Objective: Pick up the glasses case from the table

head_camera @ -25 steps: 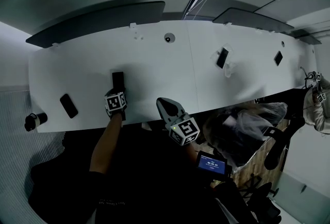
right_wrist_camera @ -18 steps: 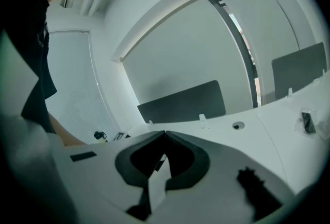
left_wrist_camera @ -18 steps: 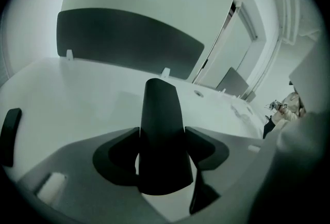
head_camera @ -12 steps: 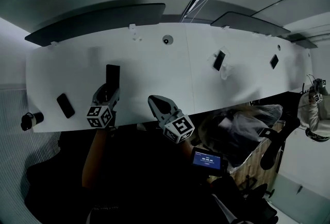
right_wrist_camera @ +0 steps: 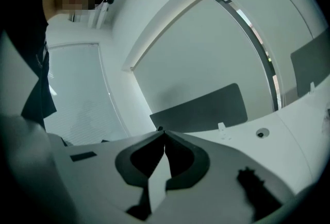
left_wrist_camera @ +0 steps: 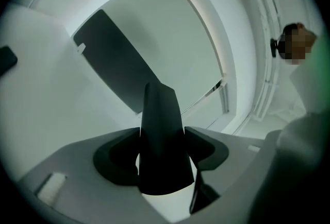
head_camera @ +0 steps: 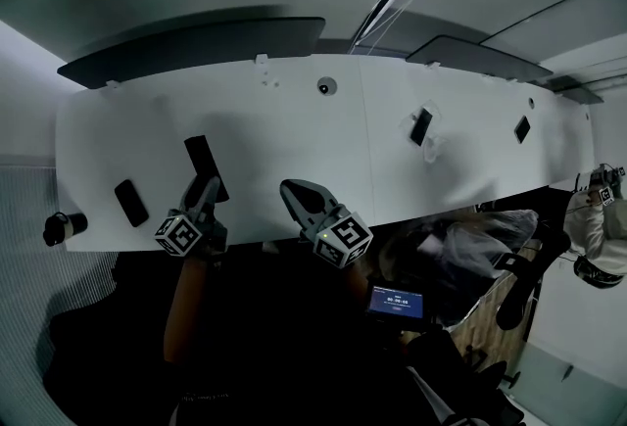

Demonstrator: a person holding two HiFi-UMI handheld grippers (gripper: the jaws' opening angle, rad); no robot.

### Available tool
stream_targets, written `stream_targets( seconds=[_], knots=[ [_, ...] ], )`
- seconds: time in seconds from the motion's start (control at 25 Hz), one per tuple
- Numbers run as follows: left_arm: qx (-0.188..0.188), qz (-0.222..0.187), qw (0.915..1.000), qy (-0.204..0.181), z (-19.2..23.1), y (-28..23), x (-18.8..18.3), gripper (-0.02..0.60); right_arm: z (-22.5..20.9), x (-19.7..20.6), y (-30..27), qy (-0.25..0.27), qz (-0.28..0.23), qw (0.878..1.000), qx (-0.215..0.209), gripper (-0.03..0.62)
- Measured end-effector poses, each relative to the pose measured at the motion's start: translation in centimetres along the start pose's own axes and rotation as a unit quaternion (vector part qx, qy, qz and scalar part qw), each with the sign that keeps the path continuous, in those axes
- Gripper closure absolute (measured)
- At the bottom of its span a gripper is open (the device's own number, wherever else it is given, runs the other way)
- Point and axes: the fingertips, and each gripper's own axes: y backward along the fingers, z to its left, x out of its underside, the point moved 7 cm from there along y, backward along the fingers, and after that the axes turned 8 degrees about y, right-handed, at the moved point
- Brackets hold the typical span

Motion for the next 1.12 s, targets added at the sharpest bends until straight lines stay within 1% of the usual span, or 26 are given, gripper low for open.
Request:
stream_targets(
  seconds=[0.08,0.2,0.28,0.44,0.56,0.72,0.88,1.12],
  knots=[
    [0.041,-0.015,0.9980,0.045,-1.0,0.0,0.0,0.307,-0.2,-0.2,0.2,-0.012,-0.014,1.000,-0.004,0.586],
    [0.084,-0.024,0.9931,0.079,-3.3,0.3,-0.6,0.307,-0.2,-0.1,0.7,0.002,-0.020,1.000,-0.003,0.586],
    [0.110,-0.032,0.9895,0.088,-4.8,0.6,-1.2,0.307,-0.2,-0.2,0.9,0.014,-0.020,1.000,0.001,0.586],
    [0.147,-0.037,0.9848,0.086,-7.2,0.9,-2.3,0.306,-0.3,-0.3,0.4,0.000,-0.027,1.000,0.004,0.586],
    [0.155,-0.032,0.9843,0.079,-7.7,1.1,-2.6,0.305,0.0,-0.2,-0.2,0.011,-0.021,1.000,-0.007,0.586],
    [0.157,-0.029,0.9837,0.083,-7.5,1.6,-2.6,0.305,0.9,-0.8,-1.0,0.024,-0.018,0.999,-0.028,0.587],
    [0.155,-0.025,0.9843,0.080,-7.3,1.8,-2.0,0.305,1.2,-0.9,-1.0,0.037,-0.015,0.999,-0.032,0.586],
    [0.153,-0.022,0.9846,0.082,-7.0,2.4,-1.6,0.305,1.3,-0.8,-1.3,0.034,-0.016,0.999,-0.036,0.586]
  ],
)
